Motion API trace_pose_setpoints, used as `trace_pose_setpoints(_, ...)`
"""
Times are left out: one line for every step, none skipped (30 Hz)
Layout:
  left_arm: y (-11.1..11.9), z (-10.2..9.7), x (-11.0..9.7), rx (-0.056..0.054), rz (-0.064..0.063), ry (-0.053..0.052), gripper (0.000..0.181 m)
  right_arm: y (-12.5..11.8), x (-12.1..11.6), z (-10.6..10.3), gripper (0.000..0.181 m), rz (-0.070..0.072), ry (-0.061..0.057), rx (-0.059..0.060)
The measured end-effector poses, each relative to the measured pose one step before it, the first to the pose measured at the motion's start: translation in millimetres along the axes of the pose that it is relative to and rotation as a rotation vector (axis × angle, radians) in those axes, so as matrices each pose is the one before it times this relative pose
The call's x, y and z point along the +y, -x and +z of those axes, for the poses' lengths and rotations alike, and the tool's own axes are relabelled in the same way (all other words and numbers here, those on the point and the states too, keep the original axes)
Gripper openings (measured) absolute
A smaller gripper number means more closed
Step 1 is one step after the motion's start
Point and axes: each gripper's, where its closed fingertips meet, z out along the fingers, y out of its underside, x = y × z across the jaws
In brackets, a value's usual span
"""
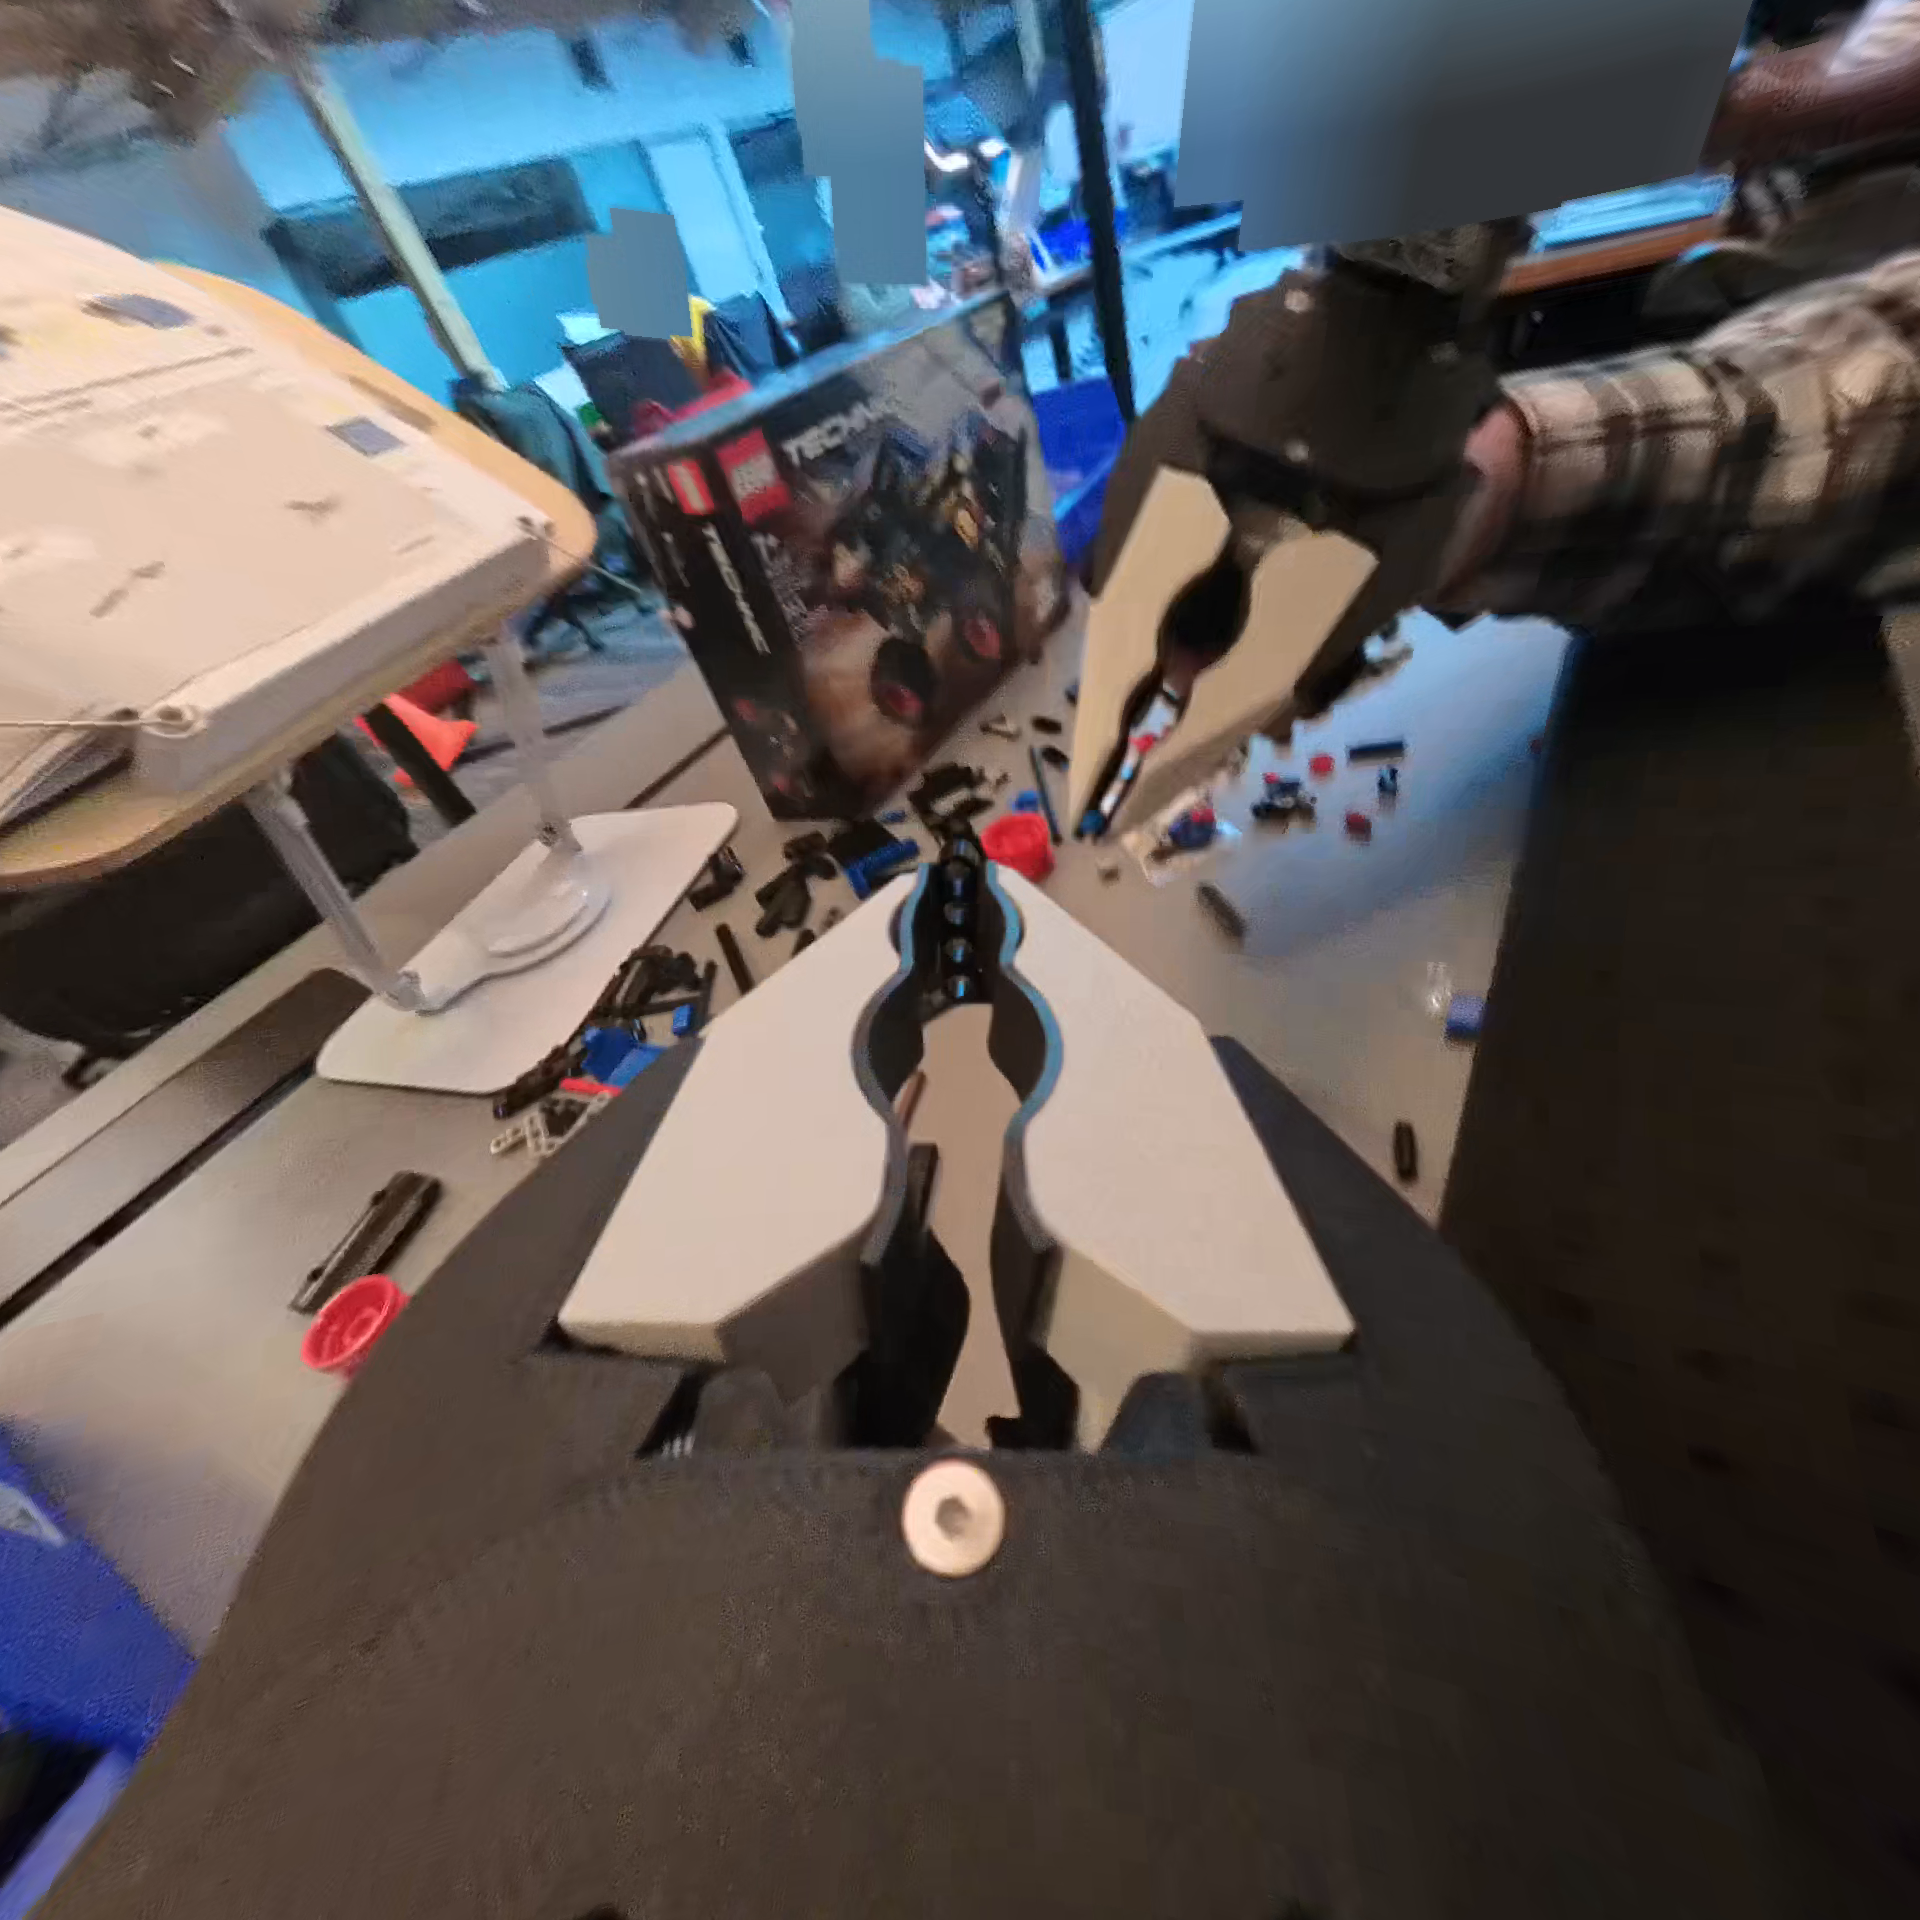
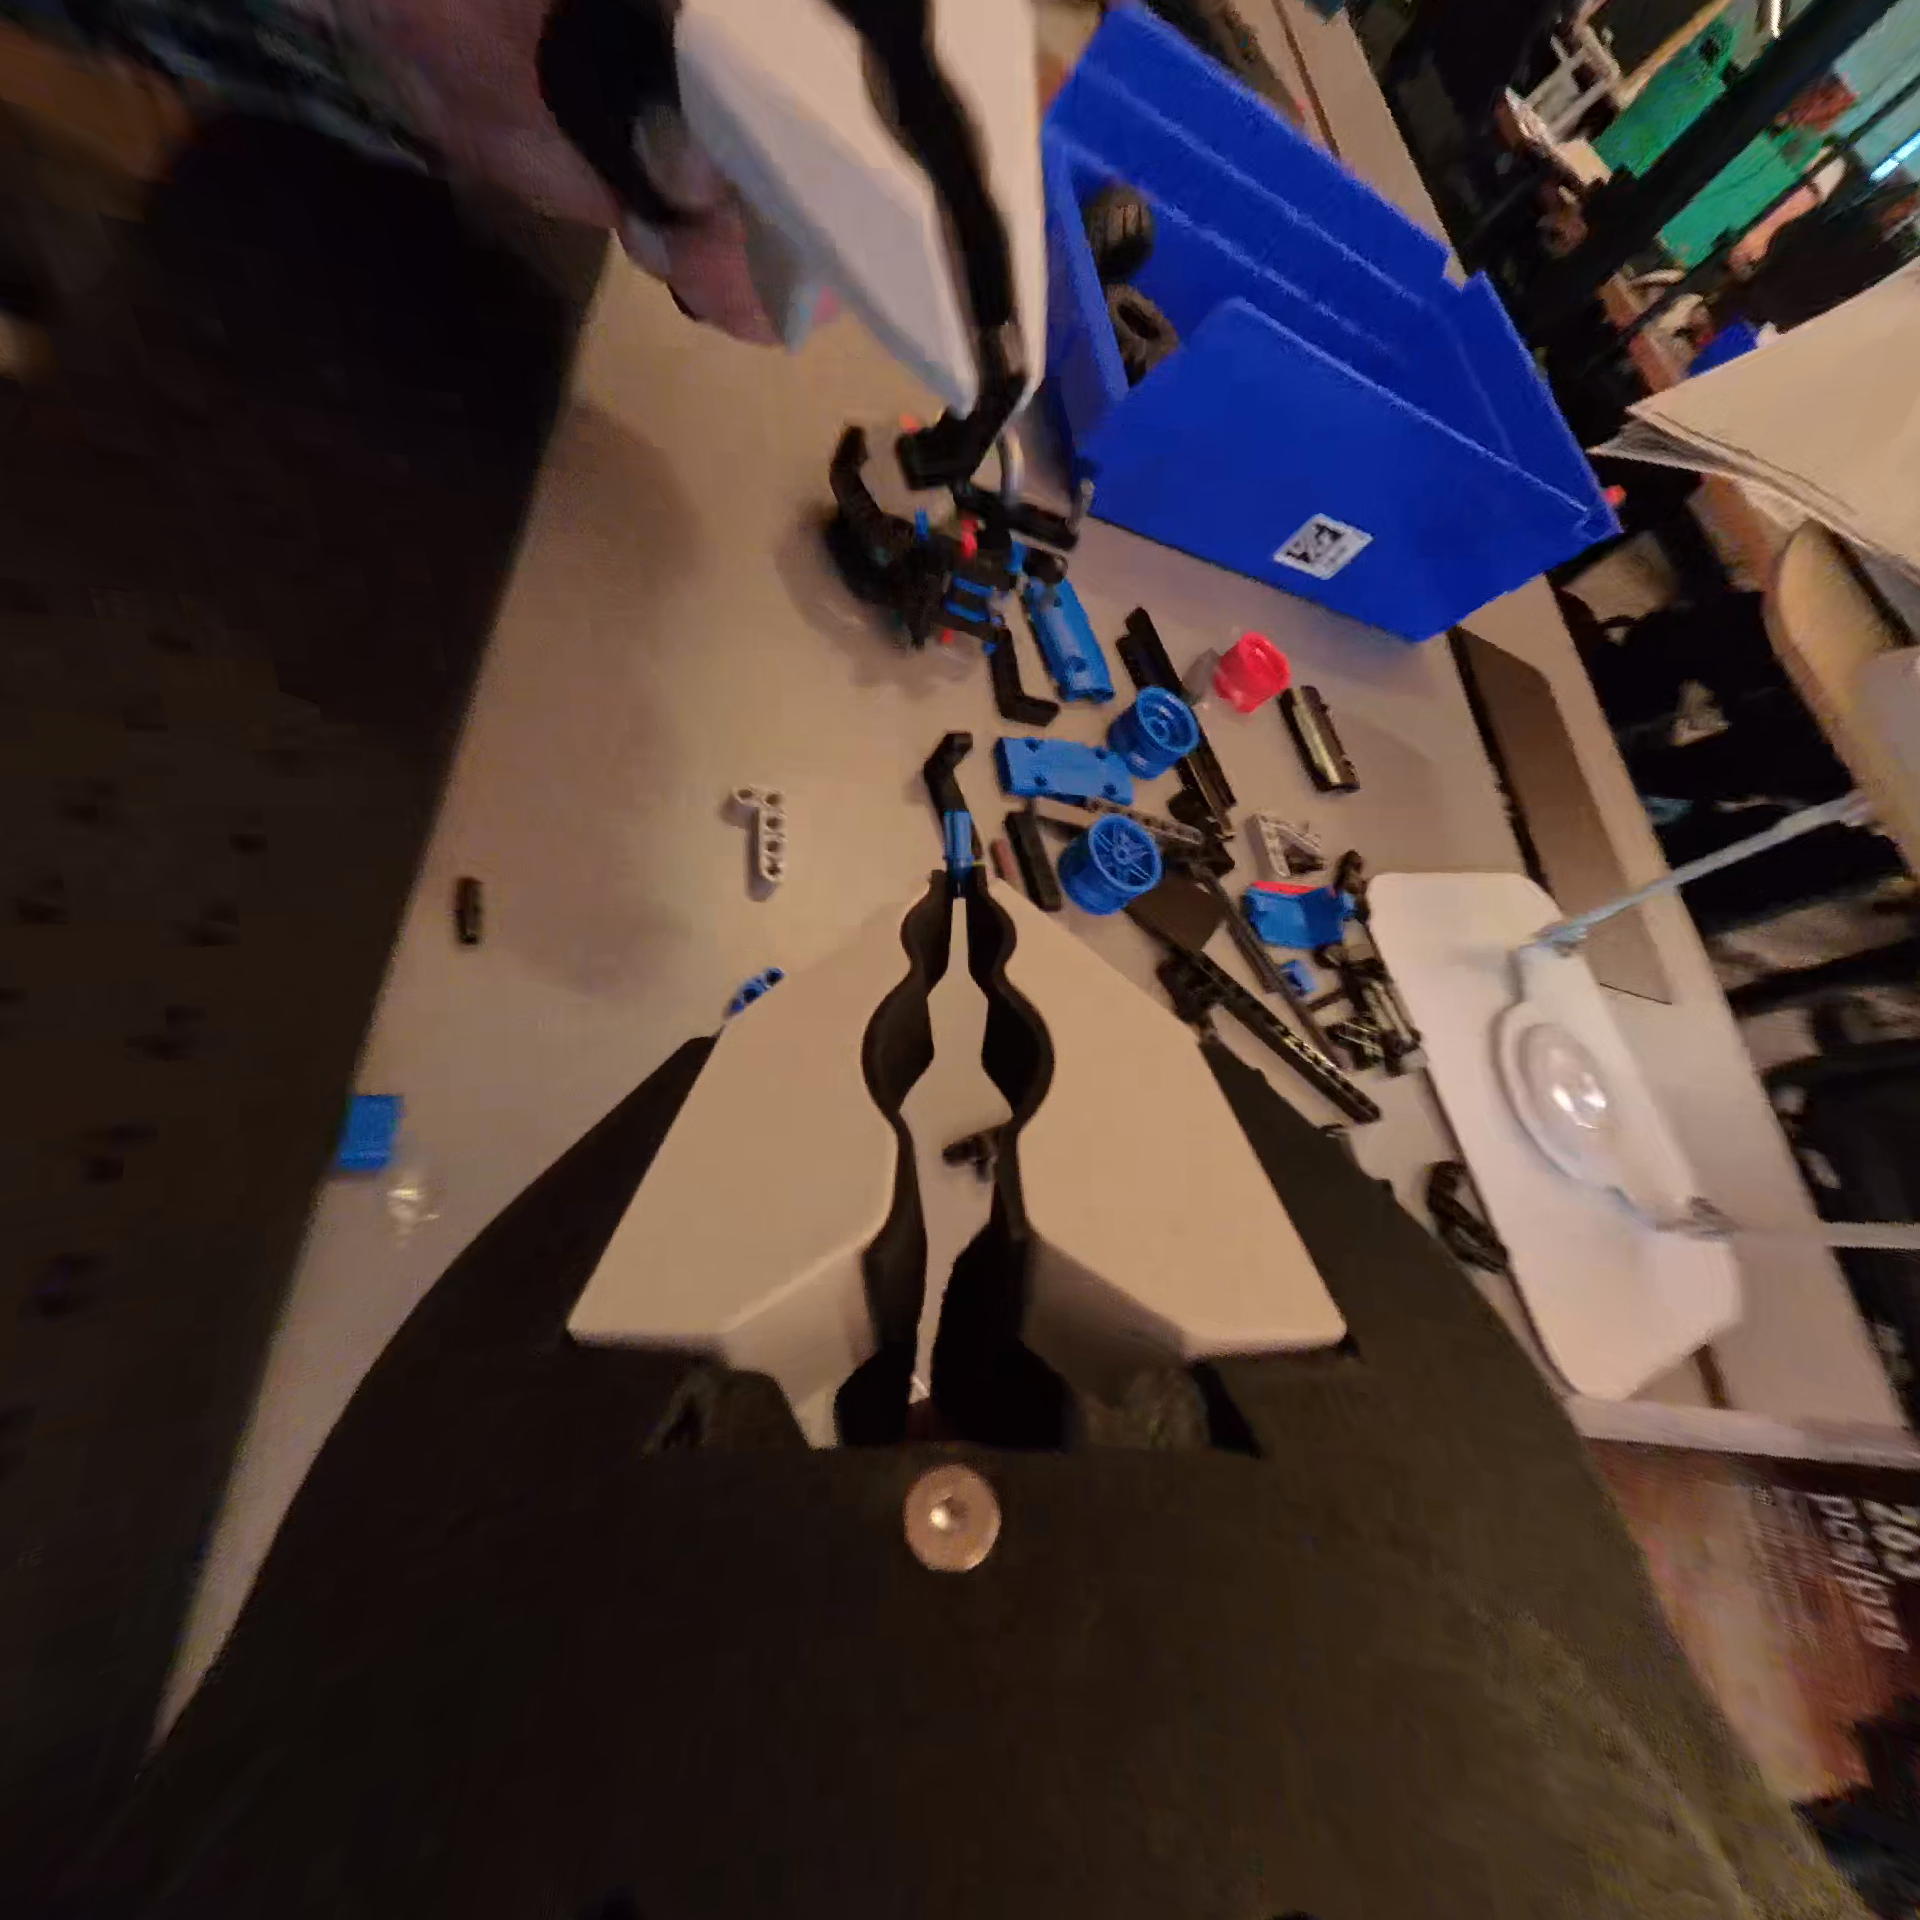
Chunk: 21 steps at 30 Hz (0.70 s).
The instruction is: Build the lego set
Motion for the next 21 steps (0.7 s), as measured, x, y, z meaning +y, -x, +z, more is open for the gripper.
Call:
trace_pose_setpoints(-10.87, 4.15, 9.15, 0.0377, 0.0529, 0.0784, 0.005, 1.92, -2.61, -1.55, 0.002, 0.0055, -0.0086, -0.0115)
trace_pose_setpoints(-15.88, 9.38, 7.31, 0.0373, 0.0577, 0.0623, 0.005, 1.33, -1.26, 1.9, 0.002, -0.0225, 0.0191, -0.0003)
trace_pose_setpoints(-12.57, 8.24, 4.14, 0.0331, 0.0203, 0.0336, 0.005, -0.83, 0.2, 1.74, 0.002, -0.003, 0.0054, 0.0024)
trace_pose_setpoints(-3.37, 5.39, 10.35, 0.0082, -0.0032, 0.0634, 0.005, -0.14, 2.46, 0.71, 0.002, 0.0099, -0.0116, -0.0041)
trace_pose_setpoints(4.66, 1.04, 10.95, -0.0332, 0.0286, 0.051, 0.005, 0.94, 6.19, 0.43, 0.002, 0.0119, 0.0048, -0.0083)
trace_pose_setpoints(5.8, -1.02, 9.31, -0.0314, 0.0143, 0.0382, 0.006, 0.85, 7.28, 0.21, 0.002, -0.0014, 0.0168, -0.0017)
trace_pose_setpoints(-1.81, -1.95, 3.24, 0.0325, -0.042, 0.0062, 0.005, 0.27, 5.76, 0.44, 0.002, -0.0088, 0.02, 0.004)
trace_pose_setpoints(-5.25, -1.0, 4.96, 0.0586, -0.0638, 0.0291, 0.005, 0.77, 3.73, 1.1, 0.002, -0.0105, 0.0142, 0.0022)
trace_pose_setpoints(0.13, -0.25, 8.77, -0.0001, -0.0034, 0.058, 0.005, 1.6, 3.04, 2.0, 0.002, -0.0088, 0.011, -0.0057)
trace_pose_setpoints(1.52, -0.12, 11.05, -0.0232, 0.044, 0.0755, 0.005, 3.34, 2.9, 2.39, 0.002, -0.0037, 0.0094, -0.0161)
trace_pose_setpoints(-5.19, 0.8, 11.74, 0.0304, 0.0161, 0.085, 0.006, 3.41, 1.93, 2.31, 0.002, 0.0004, 0.007, -0.0153)
trace_pose_setpoints(-8.71, 1.99, 8.91, 0.061, -0.013, 0.0664, 0.006, 3.44, -0.21, 1.89, 0.003, -0.0026, -0.0002, -0.0139)
trace_pose_setpoints(2.48, 2.33, 2.59, -0.0198, 0.0124, 0.0213, 0.006, 2.91, -1.24, 1.54, 0.003, -0.0043, -0.0009, -0.0113)
trace_pose_setpoints(0.06, 3.01, 4.23, 0.0003, 0.0105, 0.0303, 0.006, 1.67, -0.78, 1.03, 0.002, -0.0049, 0.0023, -0.0051)
trace_pose_setpoints(-5.56, 4.24, 8.03, 0.0442, -0.0055, 0.0568, 0.014, 1.05, 0.23, 0.61, 0.002, -0.0005, 0.0043, -0.0041)
trace_pose_setpoints(1.65, 3.35, 3.96, -0.0082, 0.0095, 0.0306, 0.021, 0.68, 1.05, 0.3, 0.003, 0.0043, 0.0028, -0.0033)
trace_pose_setpoints(2.2, 1.83, 0.52, -0.0129, 0.0061, 0.0073, 0.027, 0.41, 1.52, -0.13, 0.003, 0.0079, 0.0025, -0.0043)
trace_pose_setpoints(-3.08, 1.1, -0.52, 0.03, -0.0104, 0.0072, 0.036, 0.04, 1.3, -0.25, 0.003, 0.0067, -0.0005, -0.0014)
trace_pose_setpoints(1.48, -0.41, -4.93, -0.0025, 0.0034, -0.016, 0.04, 0.15, 0.69, -0.42, 0.003, 0.0058, -0.0018, -0.002)
trace_pose_setpoints(5.43, -1.11, -8.09, -0.0282, 0.0118, -0.0314, 0.04, -0.02, 0.05, -0.34, 0.003, 0.0063, -0.0047, -0.0036)
trace_pose_setpoints(-0.74, 0.52, -7.86, 0.0122, 0.004, -0.0203, 0.038, 0.5, -0.91, 0.04, 0.003, 0.0083, -0.0072, -0.0064)
